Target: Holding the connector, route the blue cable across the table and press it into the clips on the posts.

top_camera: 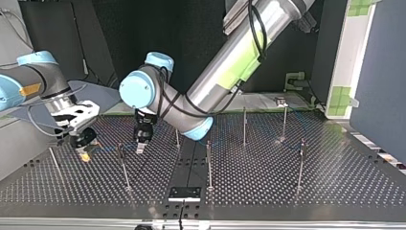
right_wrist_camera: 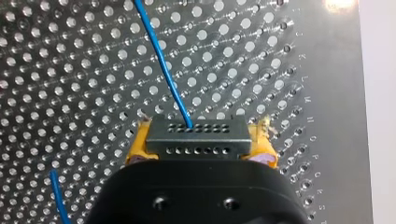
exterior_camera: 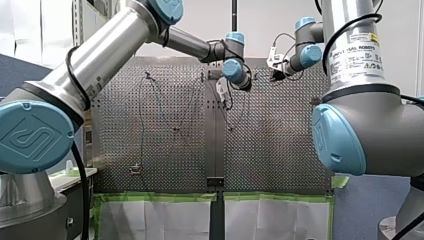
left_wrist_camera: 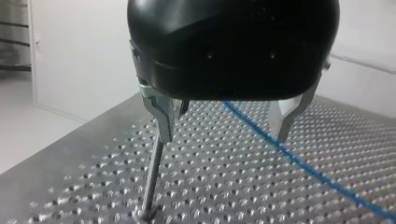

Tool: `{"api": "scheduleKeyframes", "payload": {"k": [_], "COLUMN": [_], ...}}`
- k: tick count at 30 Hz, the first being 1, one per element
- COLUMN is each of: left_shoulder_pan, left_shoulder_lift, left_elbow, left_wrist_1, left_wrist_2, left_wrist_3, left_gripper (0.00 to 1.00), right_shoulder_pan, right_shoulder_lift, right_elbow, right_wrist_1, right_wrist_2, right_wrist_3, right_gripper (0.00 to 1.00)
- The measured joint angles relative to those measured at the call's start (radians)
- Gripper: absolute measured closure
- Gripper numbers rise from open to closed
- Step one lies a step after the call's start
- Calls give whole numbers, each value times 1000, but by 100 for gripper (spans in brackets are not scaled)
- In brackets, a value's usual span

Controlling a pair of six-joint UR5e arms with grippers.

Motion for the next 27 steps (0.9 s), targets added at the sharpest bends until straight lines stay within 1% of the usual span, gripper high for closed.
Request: {"api": "scheduleKeyframes", "payload": {"k": [3, 5, 11, 15, 21, 27], "left_shoulder_pan": [-4, -4, 2, 11, 15, 20], "left_shoulder_lift": [25, 44, 95, 128, 182, 234], "left_elbow": [-24, -44, -94, -128, -182, -233], "left_wrist_1": [-7, -16, -23, -24, -28, 11], "left_wrist_2": [22, 29, 22, 2, -45, -63], "left_wrist_3": [5, 7, 15, 31, 72, 79], "left_gripper": [0, 0, 0, 0, 0, 0], "right_shoulder_pan": [0, 0, 0, 3, 9, 11], "right_shoulder_lift": [0, 0, 0, 0, 0, 1], "right_elbow": [0, 0, 0, 0, 1, 1], "right_wrist_1": [0, 0, 1, 1, 1, 1], "right_wrist_2": [-2, -3, -3, -3, -3, -3], "right_wrist_3": [0, 0, 0, 0, 1, 1], "right_gripper": [100, 100, 100, 100, 100, 100]}}
